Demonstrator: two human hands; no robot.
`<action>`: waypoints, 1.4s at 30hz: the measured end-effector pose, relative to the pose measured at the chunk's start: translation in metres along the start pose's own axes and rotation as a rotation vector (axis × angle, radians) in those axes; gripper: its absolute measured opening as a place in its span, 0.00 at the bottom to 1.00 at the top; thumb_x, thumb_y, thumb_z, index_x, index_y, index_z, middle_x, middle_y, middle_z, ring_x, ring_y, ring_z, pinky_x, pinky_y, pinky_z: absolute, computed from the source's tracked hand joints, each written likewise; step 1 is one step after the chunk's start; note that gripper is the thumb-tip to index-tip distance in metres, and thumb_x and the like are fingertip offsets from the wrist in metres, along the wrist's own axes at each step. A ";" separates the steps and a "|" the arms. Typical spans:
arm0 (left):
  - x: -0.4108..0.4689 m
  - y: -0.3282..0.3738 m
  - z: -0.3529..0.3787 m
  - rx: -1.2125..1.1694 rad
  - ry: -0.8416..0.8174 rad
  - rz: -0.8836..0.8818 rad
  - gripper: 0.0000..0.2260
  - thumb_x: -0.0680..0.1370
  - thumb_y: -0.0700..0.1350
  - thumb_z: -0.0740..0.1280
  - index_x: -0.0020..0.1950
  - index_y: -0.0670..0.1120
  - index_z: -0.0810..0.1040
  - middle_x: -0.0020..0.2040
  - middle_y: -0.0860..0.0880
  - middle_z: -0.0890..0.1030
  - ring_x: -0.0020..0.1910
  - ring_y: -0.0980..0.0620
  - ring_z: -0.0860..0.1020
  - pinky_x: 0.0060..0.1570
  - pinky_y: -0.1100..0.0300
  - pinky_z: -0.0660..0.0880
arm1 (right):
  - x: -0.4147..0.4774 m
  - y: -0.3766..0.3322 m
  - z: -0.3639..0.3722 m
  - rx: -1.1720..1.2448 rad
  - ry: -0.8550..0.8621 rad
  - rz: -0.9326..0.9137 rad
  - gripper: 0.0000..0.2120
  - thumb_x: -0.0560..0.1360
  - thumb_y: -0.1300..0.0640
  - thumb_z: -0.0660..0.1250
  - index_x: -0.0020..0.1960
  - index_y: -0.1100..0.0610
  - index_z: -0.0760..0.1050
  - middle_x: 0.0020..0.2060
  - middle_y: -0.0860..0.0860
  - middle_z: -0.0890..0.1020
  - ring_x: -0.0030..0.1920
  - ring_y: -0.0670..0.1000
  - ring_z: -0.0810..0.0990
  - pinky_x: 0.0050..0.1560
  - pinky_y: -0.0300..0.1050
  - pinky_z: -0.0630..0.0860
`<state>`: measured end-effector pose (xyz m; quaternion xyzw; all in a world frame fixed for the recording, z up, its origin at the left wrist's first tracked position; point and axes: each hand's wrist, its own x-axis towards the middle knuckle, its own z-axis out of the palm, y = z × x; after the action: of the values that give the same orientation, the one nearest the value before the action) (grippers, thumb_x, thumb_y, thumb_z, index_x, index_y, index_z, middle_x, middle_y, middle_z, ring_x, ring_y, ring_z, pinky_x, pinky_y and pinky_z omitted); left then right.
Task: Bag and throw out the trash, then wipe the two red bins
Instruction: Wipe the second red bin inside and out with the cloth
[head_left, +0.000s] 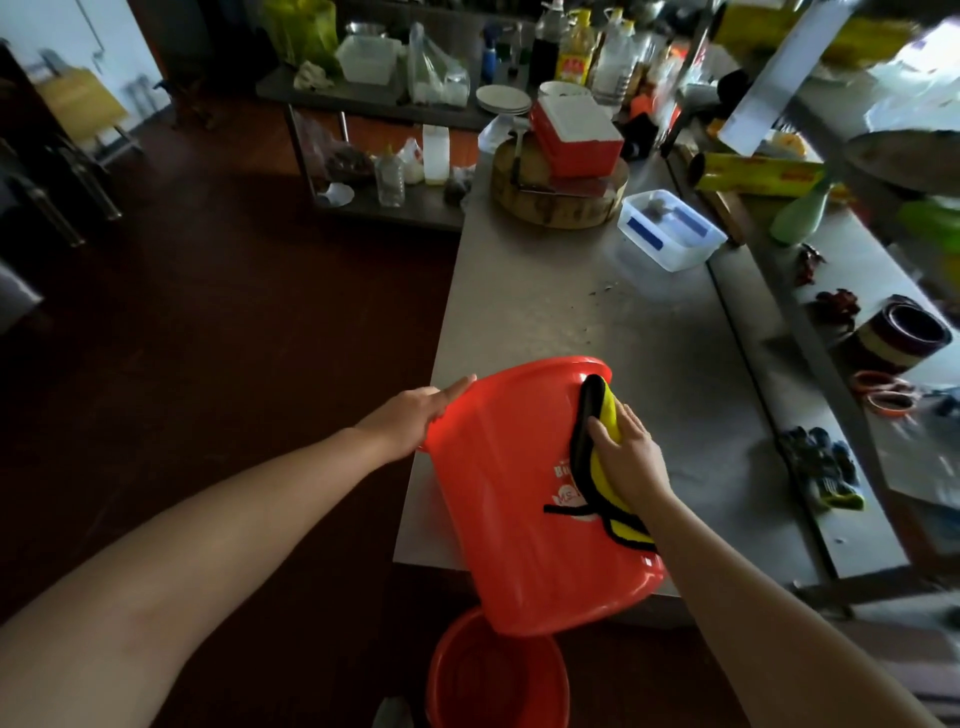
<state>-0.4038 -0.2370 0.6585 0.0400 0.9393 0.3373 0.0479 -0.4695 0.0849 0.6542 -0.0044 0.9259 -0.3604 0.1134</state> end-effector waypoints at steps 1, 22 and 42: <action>0.001 0.002 -0.001 0.015 -0.033 -0.017 0.29 0.76 0.72 0.58 0.71 0.59 0.71 0.47 0.47 0.73 0.40 0.53 0.79 0.50 0.57 0.79 | -0.003 -0.004 0.003 -0.050 0.013 -0.019 0.31 0.77 0.35 0.61 0.79 0.37 0.59 0.80 0.46 0.61 0.79 0.54 0.60 0.74 0.56 0.63; 0.017 0.000 -0.007 0.084 -0.068 0.067 0.21 0.86 0.52 0.55 0.74 0.75 0.60 0.48 0.47 0.76 0.41 0.53 0.80 0.42 0.69 0.75 | -0.065 -0.026 0.046 -0.745 0.059 -0.621 0.31 0.78 0.30 0.50 0.79 0.37 0.58 0.82 0.47 0.52 0.82 0.57 0.44 0.78 0.69 0.48; -0.028 0.003 0.039 0.456 0.034 0.280 0.34 0.81 0.58 0.64 0.82 0.61 0.48 0.81 0.50 0.34 0.81 0.45 0.37 0.77 0.44 0.51 | -0.054 -0.003 0.021 -0.493 0.095 -0.394 0.32 0.79 0.30 0.53 0.80 0.34 0.49 0.83 0.44 0.46 0.82 0.53 0.41 0.79 0.63 0.49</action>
<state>-0.3709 -0.2137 0.6323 0.1738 0.9770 0.1211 -0.0254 -0.4131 0.0737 0.6526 -0.1941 0.9709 -0.1402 -0.0062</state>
